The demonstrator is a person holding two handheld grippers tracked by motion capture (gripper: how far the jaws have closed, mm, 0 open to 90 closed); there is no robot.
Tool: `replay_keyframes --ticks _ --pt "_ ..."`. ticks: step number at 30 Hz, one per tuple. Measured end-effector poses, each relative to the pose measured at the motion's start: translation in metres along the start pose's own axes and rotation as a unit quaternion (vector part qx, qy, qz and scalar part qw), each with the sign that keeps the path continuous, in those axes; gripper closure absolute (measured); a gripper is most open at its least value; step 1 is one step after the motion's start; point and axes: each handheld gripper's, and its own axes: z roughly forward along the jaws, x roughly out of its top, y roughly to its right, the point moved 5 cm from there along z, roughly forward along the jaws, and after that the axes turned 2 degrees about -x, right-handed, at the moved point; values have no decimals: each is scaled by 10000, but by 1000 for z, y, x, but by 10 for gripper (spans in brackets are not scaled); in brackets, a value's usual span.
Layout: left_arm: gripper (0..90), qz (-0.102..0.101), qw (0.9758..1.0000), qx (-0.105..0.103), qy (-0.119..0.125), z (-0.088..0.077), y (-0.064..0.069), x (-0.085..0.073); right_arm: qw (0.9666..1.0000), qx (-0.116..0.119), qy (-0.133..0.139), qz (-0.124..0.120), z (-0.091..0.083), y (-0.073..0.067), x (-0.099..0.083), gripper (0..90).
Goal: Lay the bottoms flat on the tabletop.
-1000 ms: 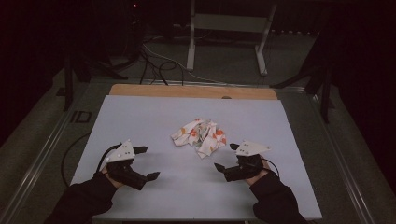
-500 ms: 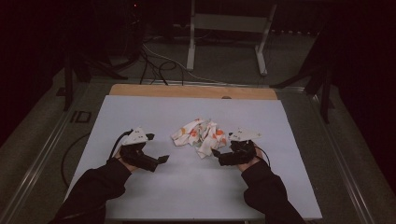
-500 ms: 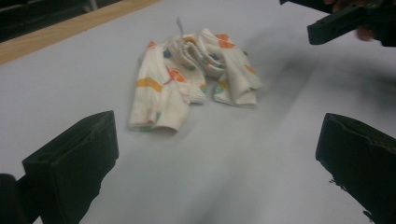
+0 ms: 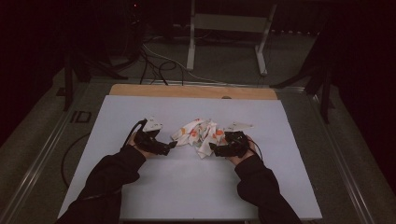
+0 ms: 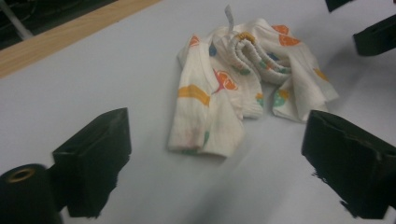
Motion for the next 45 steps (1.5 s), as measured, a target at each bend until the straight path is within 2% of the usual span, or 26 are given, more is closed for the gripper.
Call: replay_keyframes --ticks 2,7,10,14,20,22,23,25,29,31,33,35,36,40,45 --pt "155 16 10000 17 -47 8 -2 2 10000 -18 -26 74 4 1 -1 318" --pt "203 -64 9997 2 -251 29 -6 3 9993 -18 -162 322 15 6 0 473" --pt "277 -147 9994 -15 -301 40 -8 3 9988 -163 -231 409 21 9 0 551" --pt "380 -204 9988 -24 -449 52 -11 1 9979 -230 -363 474 29 11 -1 587" --pt "420 -270 9966 124 -769 67 -16 -4 9955 -499 -601 530 36 14 -6 592" --pt "457 -319 9961 146 -811 69 -17 -5 9951 -499 -645 553 37 15 -7 612" --pt "473 -296 9952 223 -904 72 -19 -7 9947 -461 -706 589 40 15 -8 651" --pt "534 -314 9946 239 -961 75 -20 -9 9947 -410 -740 590 41 14 -8 720" --pt "641 -332 9945 226 -964 77 -19 -7 9953 -380 -759 476 41 12 -6 896" --pt "726 -270 9946 180 -985 78 -16 -5 9952 -378 -800 423 40 11 -6 900" --pt "842 -199 9943 233 -1020 77 -14 -3 9953 -372 -825 339 38 11 -5 900" --pt "869 -157 9951 180 -963 75 -10 0 9955 -393 -805 317 36 10 -4 900" --pt "873 -130 9953 216 -933 73 -9 2 9955 -388 -807 308 35 10 -4 900" --pt "882 -194 9973 252 -655 61 -9 12 9956 -508 -752 226 29 12 -2 900" --pt "882 -169 9984 278 -472 47 -10 21 9958 -469 -671 419 24 18 -1 900"
